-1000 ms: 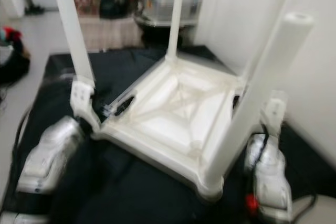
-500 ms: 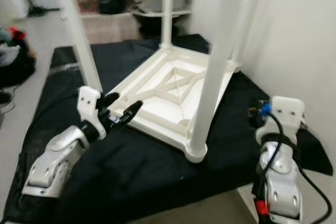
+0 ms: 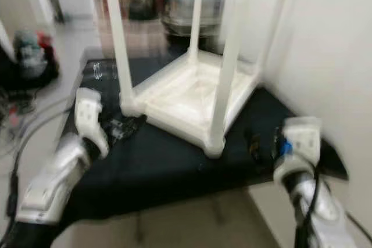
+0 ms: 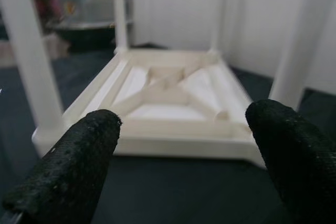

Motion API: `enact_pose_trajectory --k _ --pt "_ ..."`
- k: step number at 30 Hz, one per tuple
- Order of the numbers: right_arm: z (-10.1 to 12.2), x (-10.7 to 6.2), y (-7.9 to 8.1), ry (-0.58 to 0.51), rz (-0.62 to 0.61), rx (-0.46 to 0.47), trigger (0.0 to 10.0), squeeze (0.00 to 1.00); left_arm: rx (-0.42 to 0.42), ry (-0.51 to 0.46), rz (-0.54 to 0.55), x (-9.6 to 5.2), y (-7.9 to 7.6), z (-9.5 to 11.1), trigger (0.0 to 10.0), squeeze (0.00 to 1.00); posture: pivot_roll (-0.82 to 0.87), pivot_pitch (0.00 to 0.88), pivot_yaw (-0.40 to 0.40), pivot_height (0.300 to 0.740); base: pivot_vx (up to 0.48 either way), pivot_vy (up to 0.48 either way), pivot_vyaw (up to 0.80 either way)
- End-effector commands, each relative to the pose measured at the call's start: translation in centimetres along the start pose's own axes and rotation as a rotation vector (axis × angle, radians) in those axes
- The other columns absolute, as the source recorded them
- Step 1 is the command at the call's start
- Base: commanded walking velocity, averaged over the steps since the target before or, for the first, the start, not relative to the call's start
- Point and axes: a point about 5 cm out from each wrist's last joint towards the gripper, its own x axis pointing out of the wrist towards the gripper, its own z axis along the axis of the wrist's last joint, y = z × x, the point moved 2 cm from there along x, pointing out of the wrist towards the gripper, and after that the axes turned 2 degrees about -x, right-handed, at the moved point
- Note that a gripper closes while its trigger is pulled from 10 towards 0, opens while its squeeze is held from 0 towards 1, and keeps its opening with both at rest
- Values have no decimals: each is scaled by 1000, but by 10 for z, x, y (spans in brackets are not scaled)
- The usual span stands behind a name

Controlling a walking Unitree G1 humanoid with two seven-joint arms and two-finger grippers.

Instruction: Building children table

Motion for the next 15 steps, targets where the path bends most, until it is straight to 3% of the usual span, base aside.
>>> enact_pose_trajectory --k 1,2,3,8,11,15 --pt "5 4 0 -15 -2 4 10000 0 -4 14 6 -1 -1 -5 10000 0 -6 0 -38 740 0 0 0" --pt "5 4 0 -15 -2 4 10000 0 -4 14 6 -1 -1 -5 10000 0 -6 0 -38 740 0 0 0" --pt "9 14 5 -38 -30 22 10000 0 2 20 25 0 2 -5 10000 0 2 0 -42 740 0 0 0" --pt "12 20 6 -43 -50 33 10000 0 6 22 37 1 5 -5 10000 0 4 0 -43 740 0 0 0" --pt "2 29 10 6 -104 95 10000 0 10 26 69 0 9 -6 10000 0 13 0 -53 740 0 0 0" --pt "2 35 19 2 -91 103 10000 0 6 30 82 -1 10 -8 10000 0 16 0 -57 740 0 0 0"
